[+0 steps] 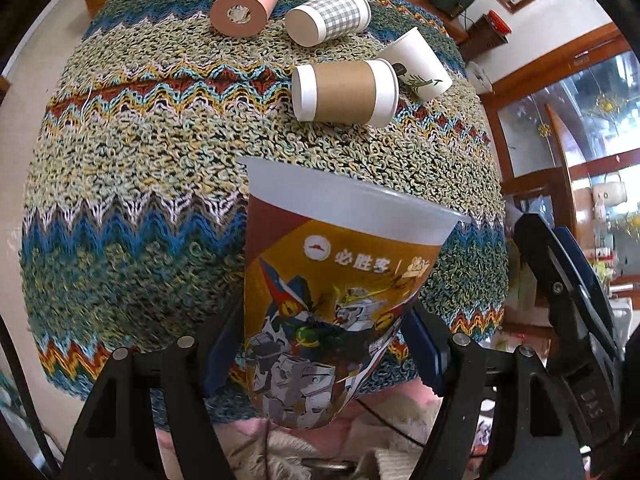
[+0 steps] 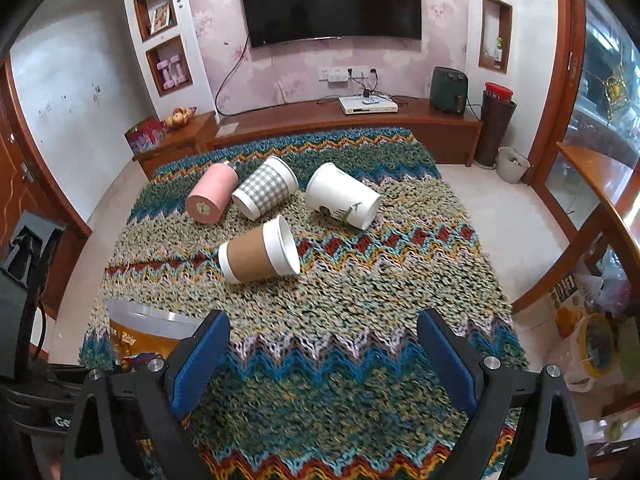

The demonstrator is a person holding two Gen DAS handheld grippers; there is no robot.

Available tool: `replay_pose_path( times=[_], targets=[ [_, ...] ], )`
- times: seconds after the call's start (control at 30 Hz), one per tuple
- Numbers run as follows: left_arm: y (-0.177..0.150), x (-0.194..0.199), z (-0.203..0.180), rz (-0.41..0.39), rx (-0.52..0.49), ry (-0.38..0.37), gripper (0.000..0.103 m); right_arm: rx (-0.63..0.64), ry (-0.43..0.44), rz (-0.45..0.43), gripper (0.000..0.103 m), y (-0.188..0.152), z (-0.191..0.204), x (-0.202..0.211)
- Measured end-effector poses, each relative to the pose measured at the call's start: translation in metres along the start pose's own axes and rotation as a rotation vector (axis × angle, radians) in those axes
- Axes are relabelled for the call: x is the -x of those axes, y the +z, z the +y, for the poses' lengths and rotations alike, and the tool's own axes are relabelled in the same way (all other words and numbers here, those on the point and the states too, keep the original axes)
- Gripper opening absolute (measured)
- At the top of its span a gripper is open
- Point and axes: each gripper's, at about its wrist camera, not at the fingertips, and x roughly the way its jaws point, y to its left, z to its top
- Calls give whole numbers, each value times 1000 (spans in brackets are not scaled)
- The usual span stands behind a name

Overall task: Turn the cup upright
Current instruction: 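Lift the orange cup with the left gripper and rotate it rim-up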

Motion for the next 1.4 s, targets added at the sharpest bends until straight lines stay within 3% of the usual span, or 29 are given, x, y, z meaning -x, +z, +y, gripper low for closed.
replay_pose_path(
  times=[0.2,0.43,0.6,1.03,1.17,1.4],
  targets=[
    [-11,-13,-6,-61,35,51,76,8,48,33,96,-5,-5,6],
    [-18,-41,-1,-57,90,60,76,-10,116,107,95,-14,-5,-8],
    [-18,-54,5,-63,130,67,76,-10,123,146,96,-20,-4,-19],
    [-18,-54,3,-77,116,119,78,0,134,180,95,-23,0,-31],
    [-18,-58,6,-52,135,90,90,-5,142,184,96,-23,-1,-32],
    [-20,-54,10,-48,155,63,93,-12,148,187,96,-22,-1,-31]
  ],
)
